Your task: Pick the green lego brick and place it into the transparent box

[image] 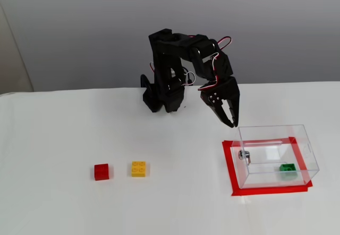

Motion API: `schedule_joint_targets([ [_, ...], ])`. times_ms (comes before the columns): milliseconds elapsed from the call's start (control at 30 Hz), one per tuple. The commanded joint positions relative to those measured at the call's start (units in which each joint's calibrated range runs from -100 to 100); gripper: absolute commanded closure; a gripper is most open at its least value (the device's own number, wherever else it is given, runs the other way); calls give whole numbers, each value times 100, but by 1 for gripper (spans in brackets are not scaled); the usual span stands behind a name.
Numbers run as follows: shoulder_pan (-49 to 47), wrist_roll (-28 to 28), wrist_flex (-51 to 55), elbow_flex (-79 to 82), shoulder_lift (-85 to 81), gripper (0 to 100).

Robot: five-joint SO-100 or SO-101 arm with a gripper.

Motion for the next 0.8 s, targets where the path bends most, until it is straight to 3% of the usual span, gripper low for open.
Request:
schedule_joint_targets([
  [0, 451, 22, -5, 598, -697, 99],
  [767, 3423, 48, -48, 4440, -4193, 99],
])
